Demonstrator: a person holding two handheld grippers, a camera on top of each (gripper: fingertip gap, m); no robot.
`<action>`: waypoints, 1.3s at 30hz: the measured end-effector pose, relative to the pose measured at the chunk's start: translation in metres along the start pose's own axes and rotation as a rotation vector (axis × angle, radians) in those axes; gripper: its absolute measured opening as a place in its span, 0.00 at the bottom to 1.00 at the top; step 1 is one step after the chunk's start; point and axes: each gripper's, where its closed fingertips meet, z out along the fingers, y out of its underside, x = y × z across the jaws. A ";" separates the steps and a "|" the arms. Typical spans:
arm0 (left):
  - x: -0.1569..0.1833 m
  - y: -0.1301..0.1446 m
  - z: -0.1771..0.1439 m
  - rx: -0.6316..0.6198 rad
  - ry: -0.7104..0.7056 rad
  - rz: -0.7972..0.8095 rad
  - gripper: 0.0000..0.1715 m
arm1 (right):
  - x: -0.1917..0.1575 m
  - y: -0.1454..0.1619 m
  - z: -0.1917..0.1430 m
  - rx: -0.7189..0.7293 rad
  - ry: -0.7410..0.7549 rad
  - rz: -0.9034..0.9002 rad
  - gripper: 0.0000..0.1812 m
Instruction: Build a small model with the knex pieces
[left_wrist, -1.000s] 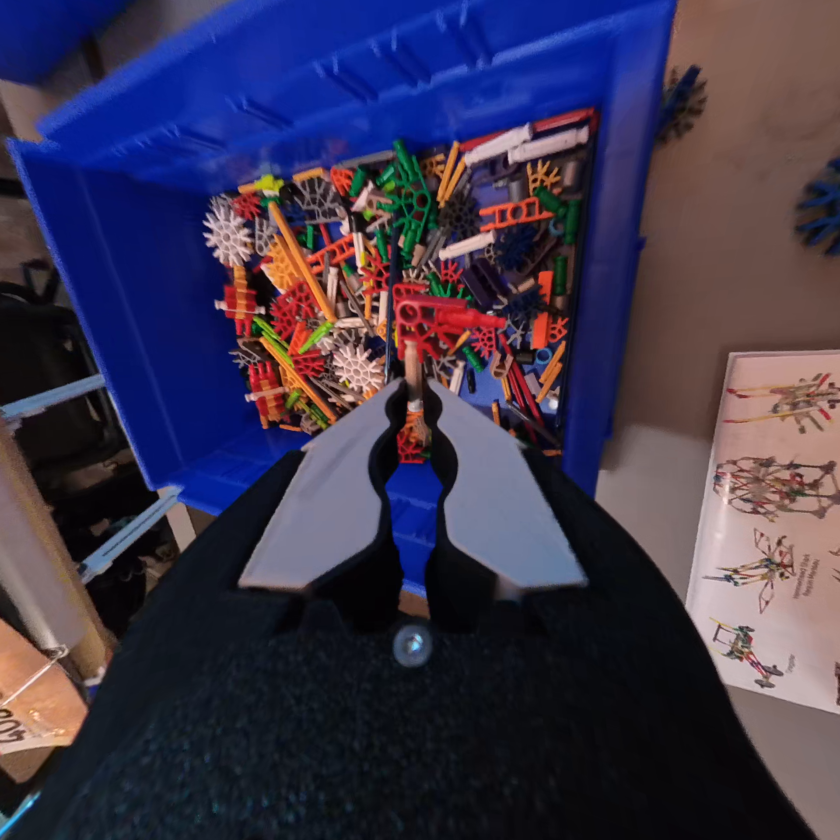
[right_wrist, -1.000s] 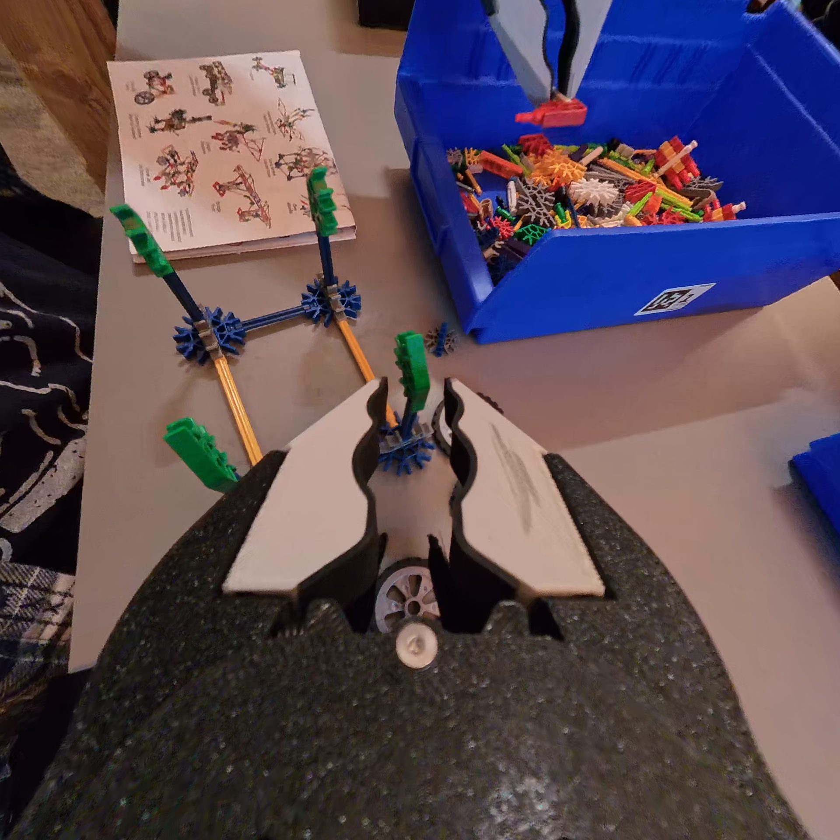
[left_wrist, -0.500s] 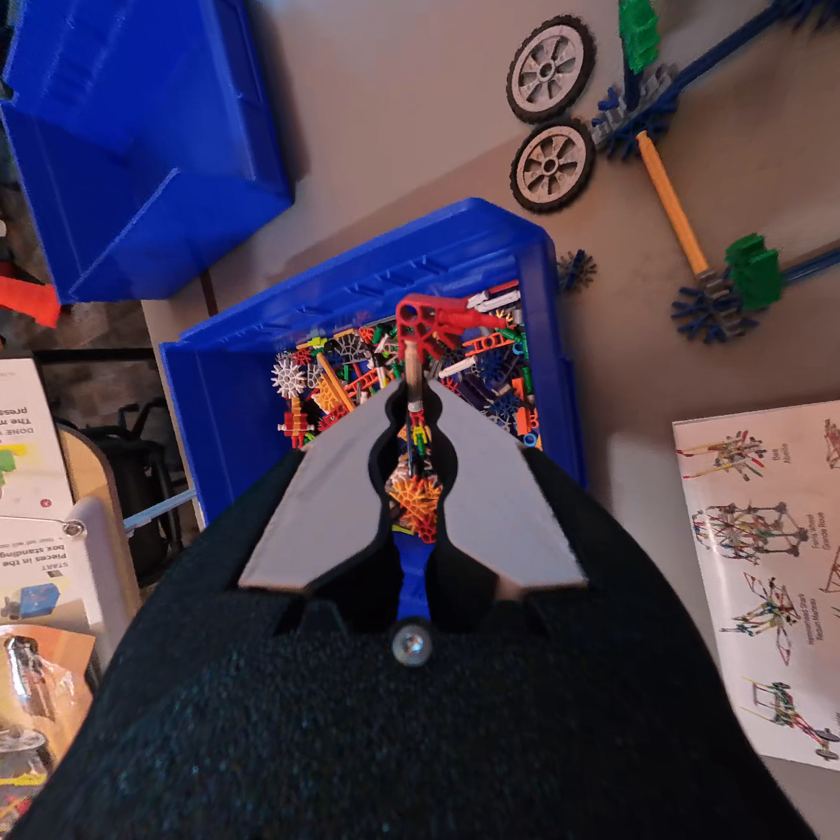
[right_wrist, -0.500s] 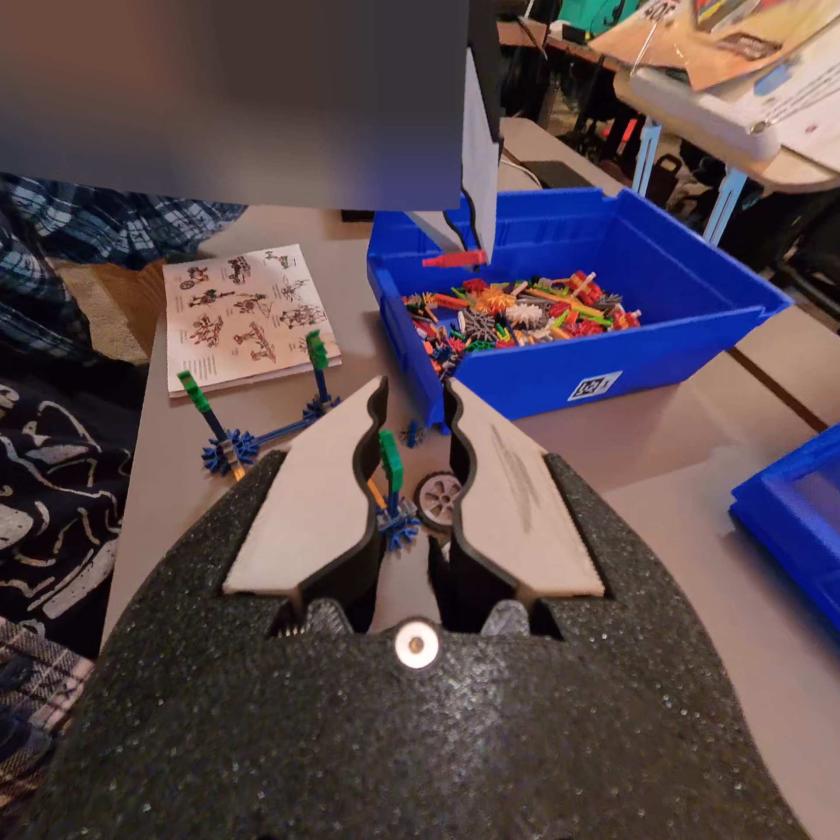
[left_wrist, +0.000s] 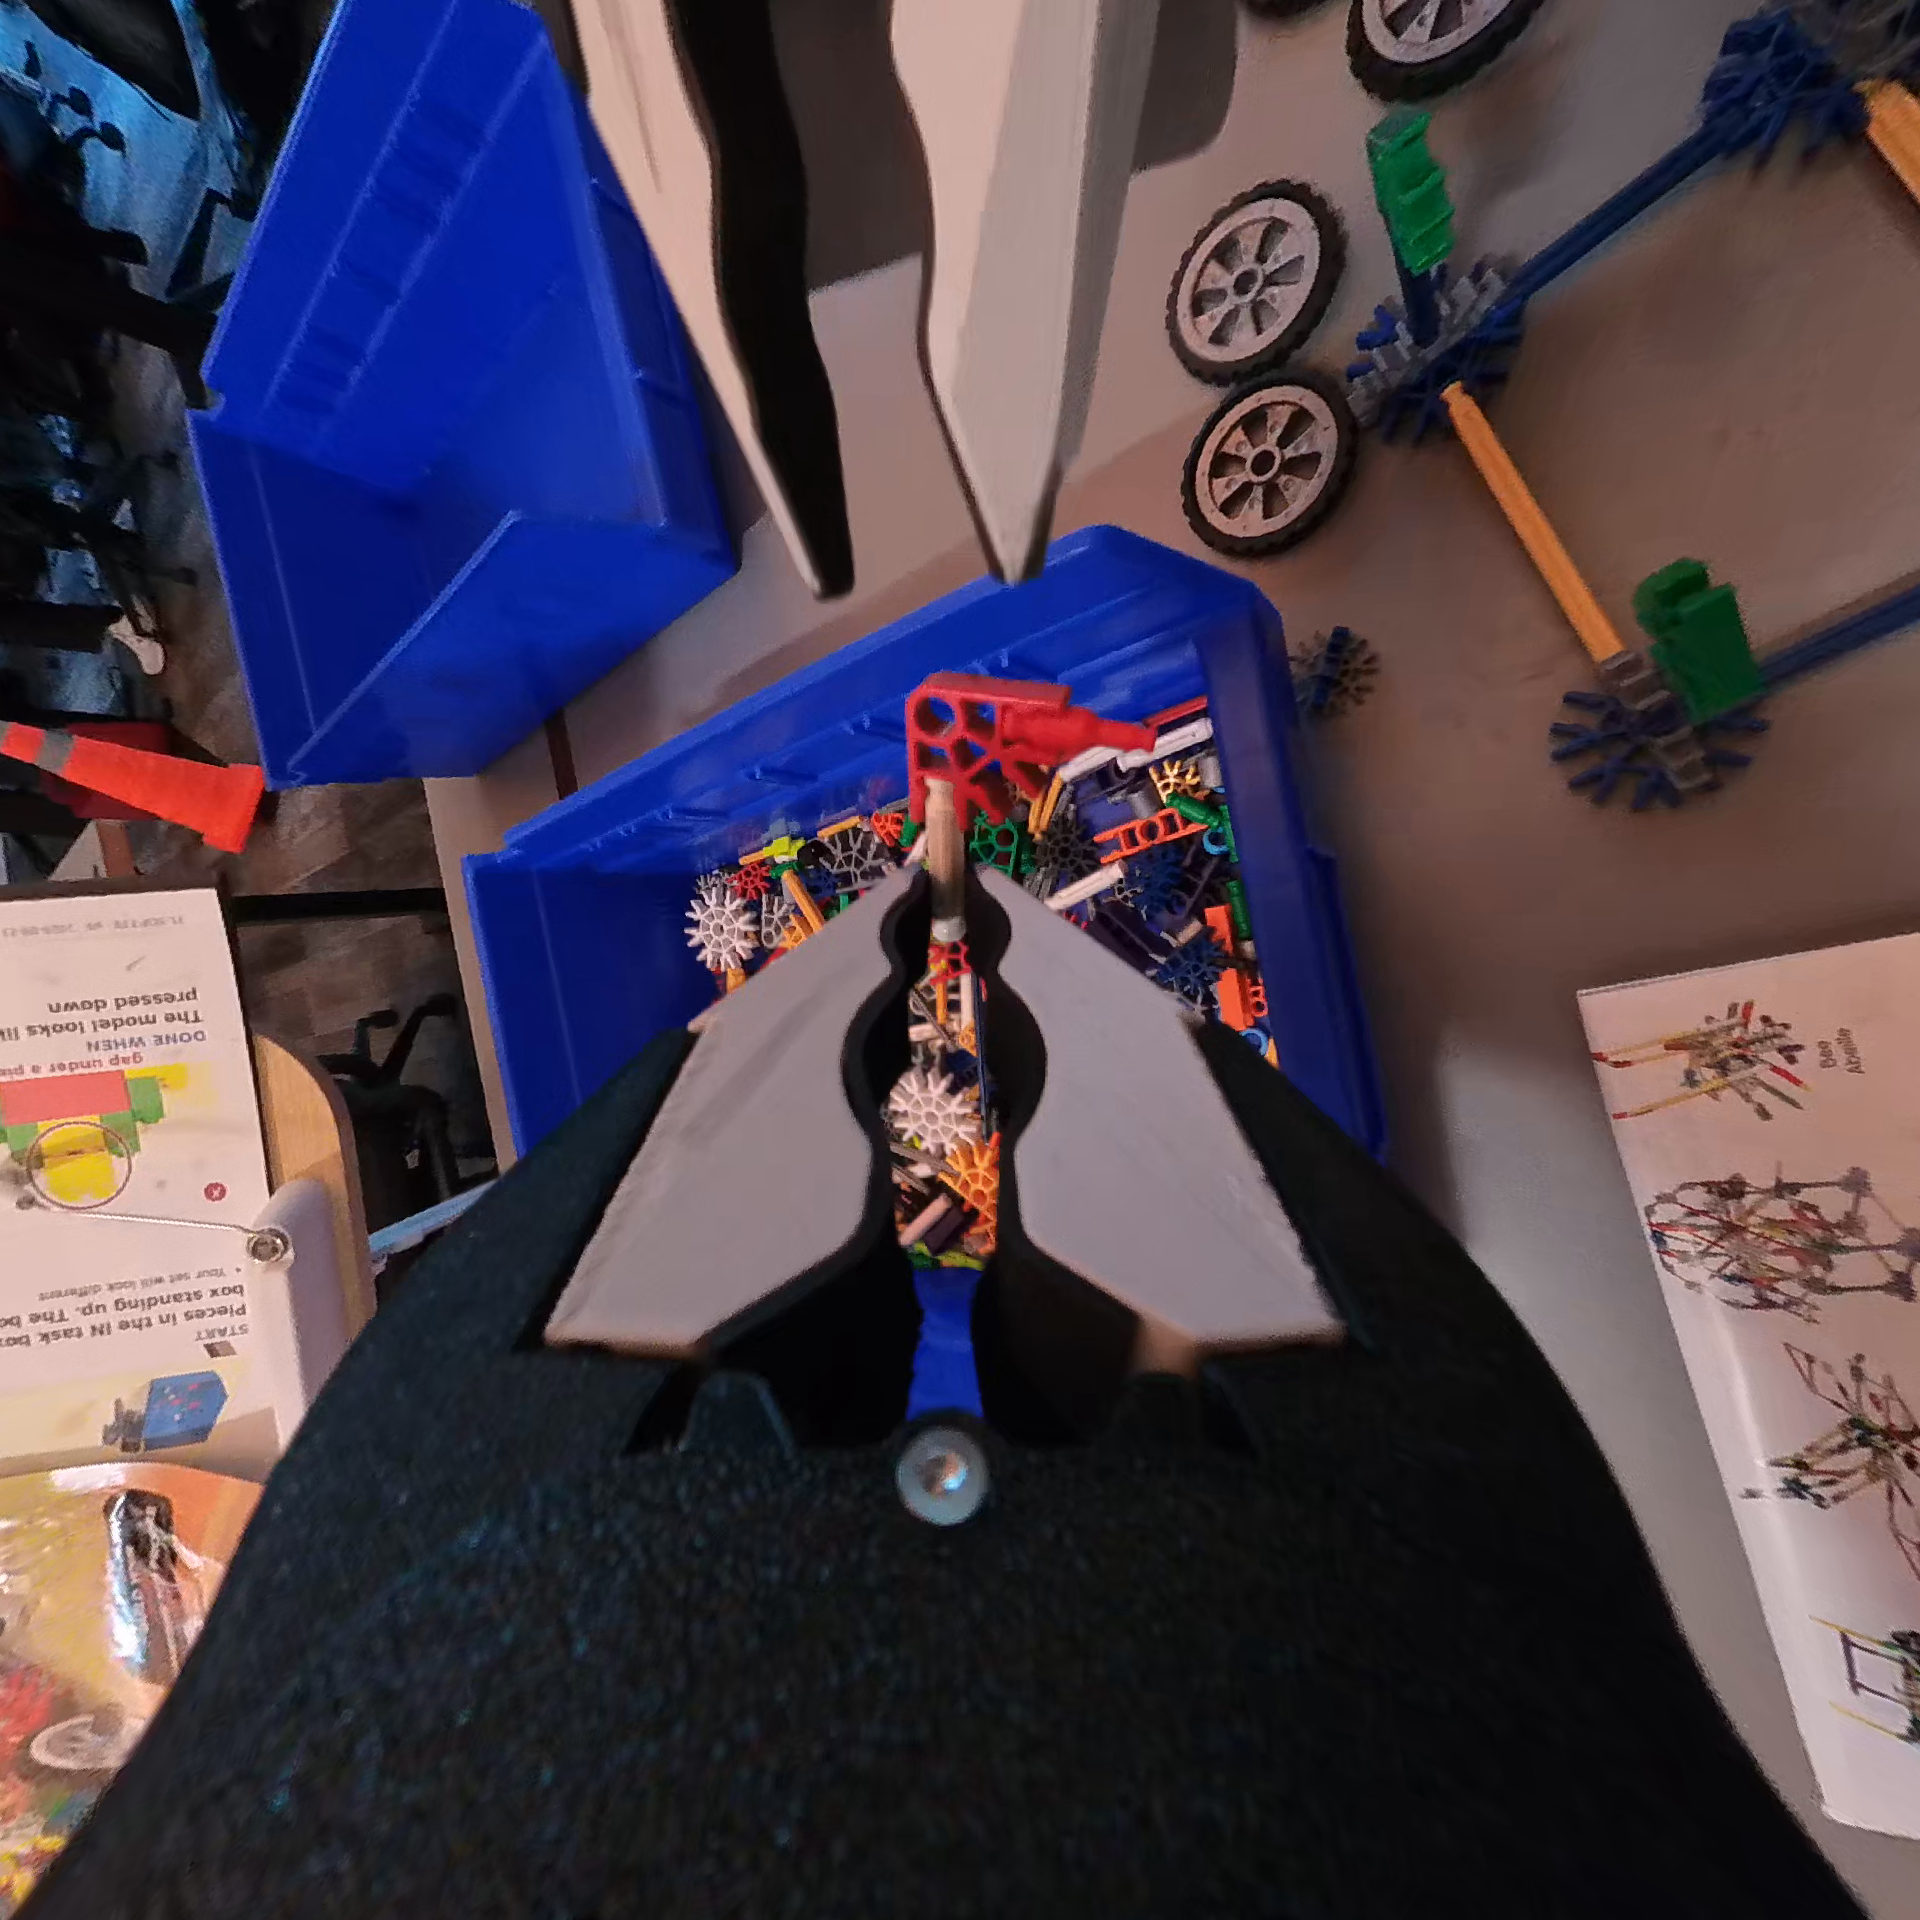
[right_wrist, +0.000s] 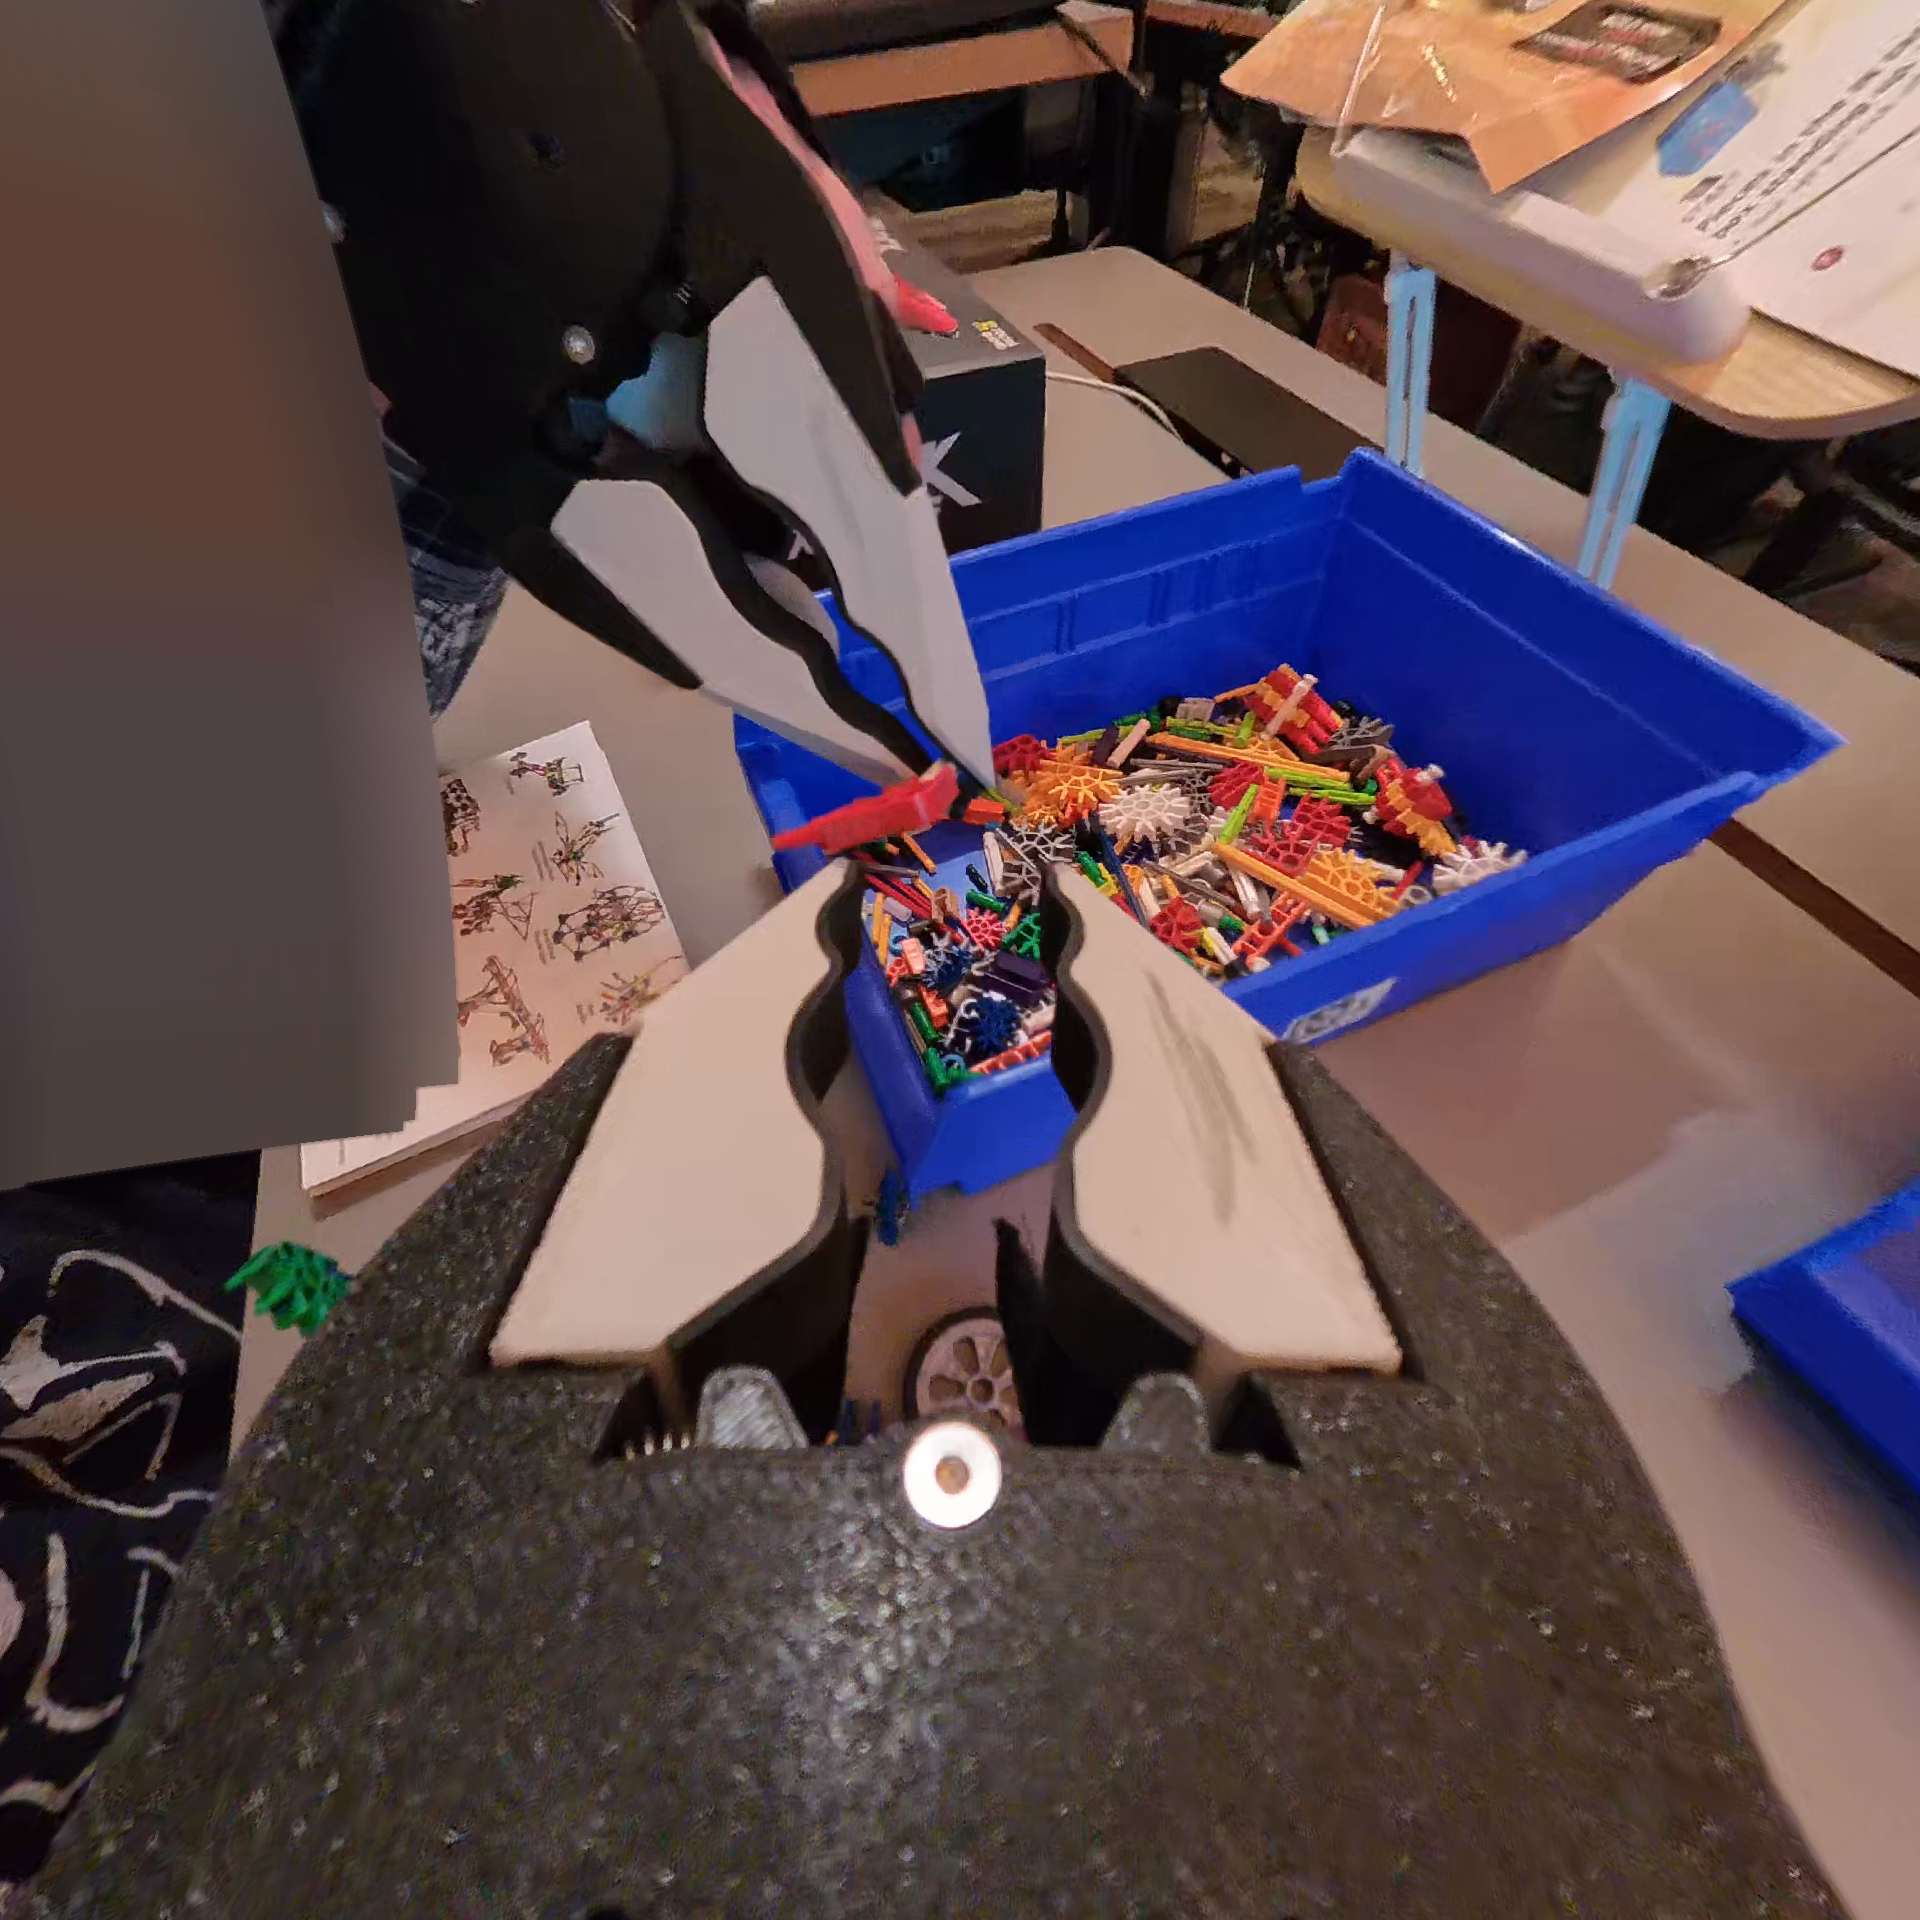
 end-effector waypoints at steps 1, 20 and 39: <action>0.000 -0.001 0.000 0.001 -0.004 0.008 0.02 | -0.002 -0.001 0.004 -0.008 -0.012 0.005 0.18; -0.018 -0.014 0.003 0.009 -0.194 0.158 0.02 | -0.010 -0.001 0.017 -0.045 -0.103 0.134 0.20; -0.025 -0.019 -0.007 0.099 -0.156 -0.009 0.11 | 0.004 -0.015 0.011 -0.012 0.066 -0.104 0.02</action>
